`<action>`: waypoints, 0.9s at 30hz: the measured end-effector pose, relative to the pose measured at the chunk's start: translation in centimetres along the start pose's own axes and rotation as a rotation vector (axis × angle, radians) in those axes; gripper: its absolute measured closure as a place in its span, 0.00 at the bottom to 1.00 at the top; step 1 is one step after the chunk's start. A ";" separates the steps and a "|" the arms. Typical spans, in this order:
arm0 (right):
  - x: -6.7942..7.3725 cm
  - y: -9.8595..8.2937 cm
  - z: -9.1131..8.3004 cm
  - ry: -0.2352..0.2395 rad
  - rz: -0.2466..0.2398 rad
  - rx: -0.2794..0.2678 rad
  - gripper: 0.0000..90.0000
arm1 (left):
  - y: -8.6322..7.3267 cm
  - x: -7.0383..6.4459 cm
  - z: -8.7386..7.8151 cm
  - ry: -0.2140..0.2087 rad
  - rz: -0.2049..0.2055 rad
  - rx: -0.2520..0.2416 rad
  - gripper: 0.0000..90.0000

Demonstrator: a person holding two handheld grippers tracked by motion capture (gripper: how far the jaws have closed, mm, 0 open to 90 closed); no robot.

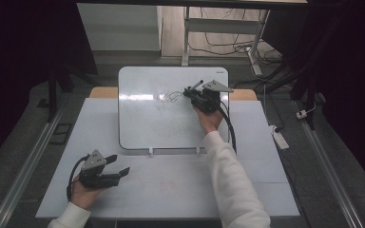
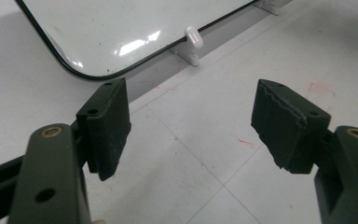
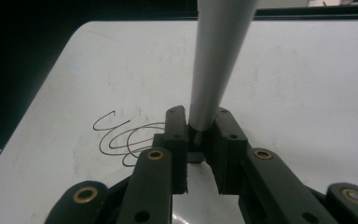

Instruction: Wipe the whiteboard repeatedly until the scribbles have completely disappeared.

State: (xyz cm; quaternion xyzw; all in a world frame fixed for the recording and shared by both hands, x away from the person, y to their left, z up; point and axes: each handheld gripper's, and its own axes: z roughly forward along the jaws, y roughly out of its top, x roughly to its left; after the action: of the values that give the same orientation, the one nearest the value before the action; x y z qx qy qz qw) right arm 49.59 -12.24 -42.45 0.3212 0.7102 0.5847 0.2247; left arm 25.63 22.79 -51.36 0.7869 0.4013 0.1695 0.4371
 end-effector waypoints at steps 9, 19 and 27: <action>0.1 0.2 0.1 -0.004 -0.011 0.003 0.86 | 0.0 -0.1 0.0 0.002 0.001 0.000 0.32; 0.4 0.4 0.4 0.003 -0.026 0.010 0.86 | 0.0 -0.1 0.0 0.002 0.003 0.001 0.32; 1.4 -0.1 0.8 0.037 -0.065 0.031 0.86 | 0.0 -0.1 0.1 0.001 0.008 0.007 0.32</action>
State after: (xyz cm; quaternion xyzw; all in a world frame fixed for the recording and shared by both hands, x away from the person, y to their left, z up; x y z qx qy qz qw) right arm 49.17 -10.74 -42.68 0.2906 0.7334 0.5718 0.2252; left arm 25.64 22.61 -51.38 0.7899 0.3992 0.1701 0.4333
